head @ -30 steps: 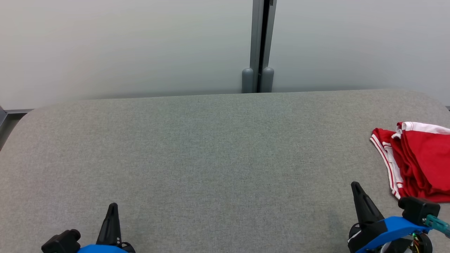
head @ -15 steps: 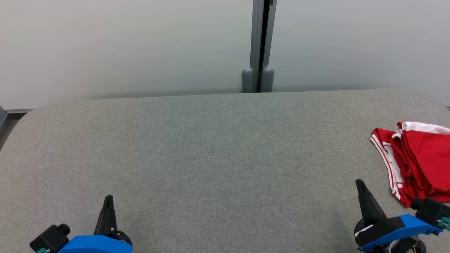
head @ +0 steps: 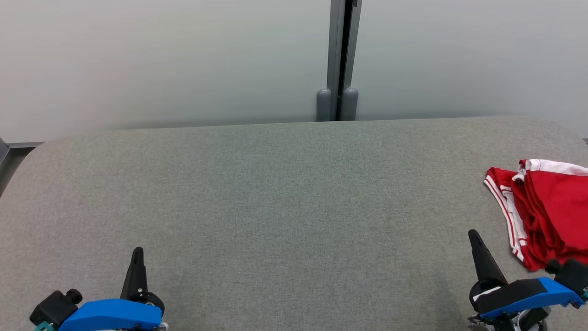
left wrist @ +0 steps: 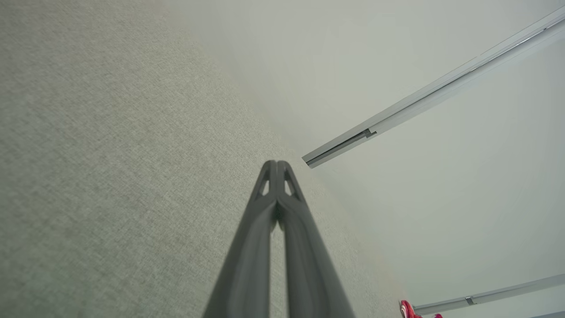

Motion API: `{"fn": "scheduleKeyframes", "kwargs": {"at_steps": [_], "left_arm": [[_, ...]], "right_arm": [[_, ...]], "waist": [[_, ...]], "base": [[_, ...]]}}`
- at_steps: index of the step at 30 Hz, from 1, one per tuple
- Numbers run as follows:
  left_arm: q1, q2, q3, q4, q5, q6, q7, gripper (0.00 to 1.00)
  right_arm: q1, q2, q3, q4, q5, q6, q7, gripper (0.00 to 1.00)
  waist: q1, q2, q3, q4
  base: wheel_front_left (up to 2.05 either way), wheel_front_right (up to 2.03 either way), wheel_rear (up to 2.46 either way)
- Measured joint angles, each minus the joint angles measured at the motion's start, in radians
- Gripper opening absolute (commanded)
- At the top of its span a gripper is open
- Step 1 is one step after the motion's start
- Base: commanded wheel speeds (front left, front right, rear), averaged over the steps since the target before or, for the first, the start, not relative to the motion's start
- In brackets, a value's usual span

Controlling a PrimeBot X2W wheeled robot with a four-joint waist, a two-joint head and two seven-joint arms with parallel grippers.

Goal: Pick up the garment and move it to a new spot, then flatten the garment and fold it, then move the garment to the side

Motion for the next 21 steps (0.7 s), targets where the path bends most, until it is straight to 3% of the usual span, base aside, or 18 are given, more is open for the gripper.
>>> {"fn": "scheduleKeyframes", "kwargs": {"at_steps": [21], "left_arm": [[-0.023,-0.012,0.04,-0.024,-0.202,-0.006,0.061,0.0]], "right_arm": [[-0.018,0.0,-0.013,-0.002,0.246,0.0,0.028,0.0]], "waist": [[0.0,0.0,0.001,0.001]], "base": [[0.0,0.0,0.0]]}}
